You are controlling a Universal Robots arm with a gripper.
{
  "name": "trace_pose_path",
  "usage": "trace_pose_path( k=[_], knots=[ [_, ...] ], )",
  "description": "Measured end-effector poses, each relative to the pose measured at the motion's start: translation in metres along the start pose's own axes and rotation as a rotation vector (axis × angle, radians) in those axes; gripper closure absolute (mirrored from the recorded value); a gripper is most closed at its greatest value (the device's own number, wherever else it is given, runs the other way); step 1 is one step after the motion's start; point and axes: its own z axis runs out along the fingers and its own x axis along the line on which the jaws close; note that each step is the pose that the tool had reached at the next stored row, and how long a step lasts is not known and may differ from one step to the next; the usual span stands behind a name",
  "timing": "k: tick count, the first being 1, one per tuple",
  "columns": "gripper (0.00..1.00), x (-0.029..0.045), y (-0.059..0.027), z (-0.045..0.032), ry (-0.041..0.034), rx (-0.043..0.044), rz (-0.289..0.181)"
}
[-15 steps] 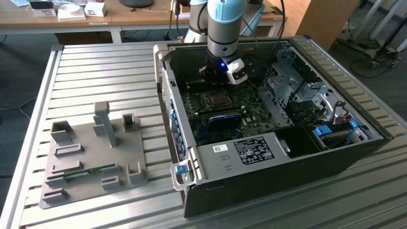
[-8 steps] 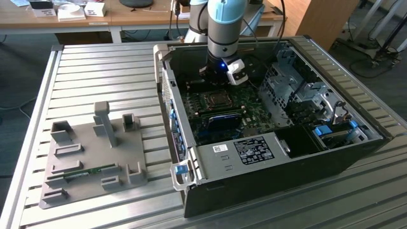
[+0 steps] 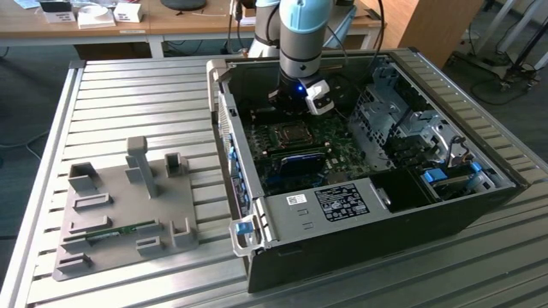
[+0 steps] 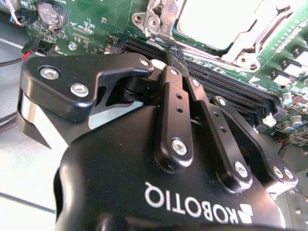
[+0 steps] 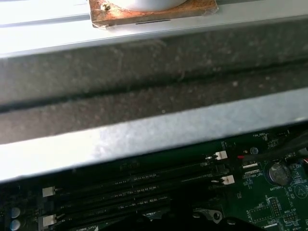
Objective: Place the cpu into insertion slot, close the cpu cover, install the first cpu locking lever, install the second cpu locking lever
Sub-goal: 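Install the first cpu locking lever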
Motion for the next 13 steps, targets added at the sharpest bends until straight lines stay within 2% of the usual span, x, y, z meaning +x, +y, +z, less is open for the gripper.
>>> trace_pose_path(
  k=[8,13],
  knots=[
    [0.89,0.0001,0.0000,0.0003,-0.0020,-0.0009,0.000],
    [0.89,-0.0004,0.0009,-0.0033,-0.0020,-0.0010,0.000]
  ],
)
